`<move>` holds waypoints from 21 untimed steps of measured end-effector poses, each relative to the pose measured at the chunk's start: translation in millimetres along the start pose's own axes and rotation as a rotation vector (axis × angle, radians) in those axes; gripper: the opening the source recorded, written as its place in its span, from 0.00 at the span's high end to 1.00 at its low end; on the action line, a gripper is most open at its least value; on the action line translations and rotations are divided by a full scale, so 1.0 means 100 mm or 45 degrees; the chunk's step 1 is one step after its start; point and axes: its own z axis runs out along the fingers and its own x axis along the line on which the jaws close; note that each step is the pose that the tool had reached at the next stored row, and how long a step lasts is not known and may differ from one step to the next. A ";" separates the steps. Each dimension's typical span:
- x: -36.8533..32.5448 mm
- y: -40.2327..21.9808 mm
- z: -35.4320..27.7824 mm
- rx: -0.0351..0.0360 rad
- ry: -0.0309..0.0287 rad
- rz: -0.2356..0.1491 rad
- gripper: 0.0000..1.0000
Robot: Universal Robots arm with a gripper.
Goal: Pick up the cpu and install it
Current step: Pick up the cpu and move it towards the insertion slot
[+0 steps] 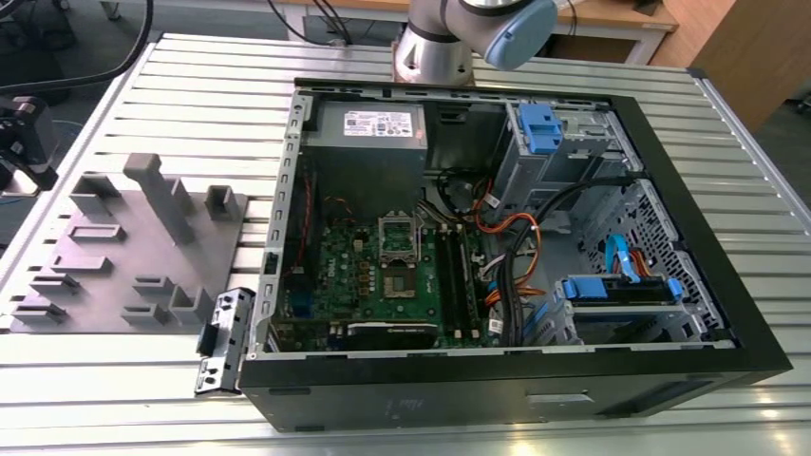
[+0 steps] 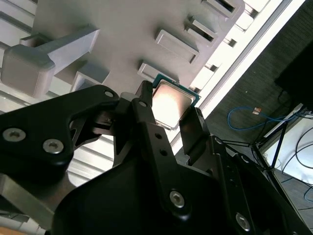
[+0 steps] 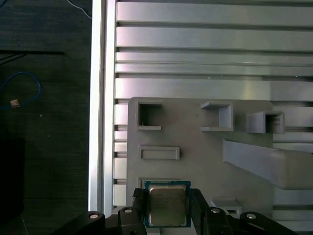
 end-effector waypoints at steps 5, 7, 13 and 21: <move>-0.008 0.000 -0.003 0.0002 0.0004 0.000 0.53; -0.028 0.000 0.000 0.0000 0.0001 0.000 0.53; -0.064 0.000 0.001 0.0000 0.0000 0.000 0.53; -0.067 0.003 -0.063 0.0001 0.0001 0.000 0.53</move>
